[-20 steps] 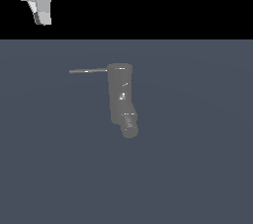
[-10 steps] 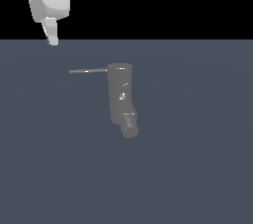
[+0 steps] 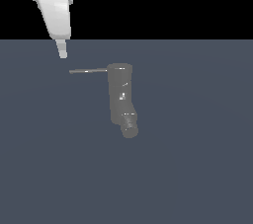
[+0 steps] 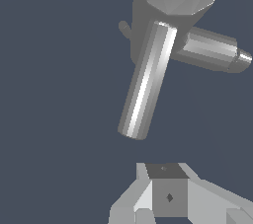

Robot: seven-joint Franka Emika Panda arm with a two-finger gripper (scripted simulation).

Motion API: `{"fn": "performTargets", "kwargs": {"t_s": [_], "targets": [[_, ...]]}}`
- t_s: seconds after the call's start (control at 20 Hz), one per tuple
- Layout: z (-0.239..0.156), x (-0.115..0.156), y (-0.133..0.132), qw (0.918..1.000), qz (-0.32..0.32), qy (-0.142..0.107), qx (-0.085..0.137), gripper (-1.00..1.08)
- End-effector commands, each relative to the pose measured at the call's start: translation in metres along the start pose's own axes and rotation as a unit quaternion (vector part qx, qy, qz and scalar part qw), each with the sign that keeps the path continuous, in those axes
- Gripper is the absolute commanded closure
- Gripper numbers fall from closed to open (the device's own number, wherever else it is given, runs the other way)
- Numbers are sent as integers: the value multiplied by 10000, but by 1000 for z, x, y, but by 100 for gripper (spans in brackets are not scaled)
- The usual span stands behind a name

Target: Turn on the faucet by rotating a designated handle.

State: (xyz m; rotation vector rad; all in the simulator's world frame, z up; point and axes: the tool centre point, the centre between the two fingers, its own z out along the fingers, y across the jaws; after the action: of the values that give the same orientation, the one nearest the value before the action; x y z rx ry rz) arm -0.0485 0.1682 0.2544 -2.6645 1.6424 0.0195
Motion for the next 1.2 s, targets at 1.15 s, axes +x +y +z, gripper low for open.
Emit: {"fn": "performTargets", "kwargs": {"t_s": [1.15], "targets": [[53,45,-59,9891,1471,87,-5,108]]}}
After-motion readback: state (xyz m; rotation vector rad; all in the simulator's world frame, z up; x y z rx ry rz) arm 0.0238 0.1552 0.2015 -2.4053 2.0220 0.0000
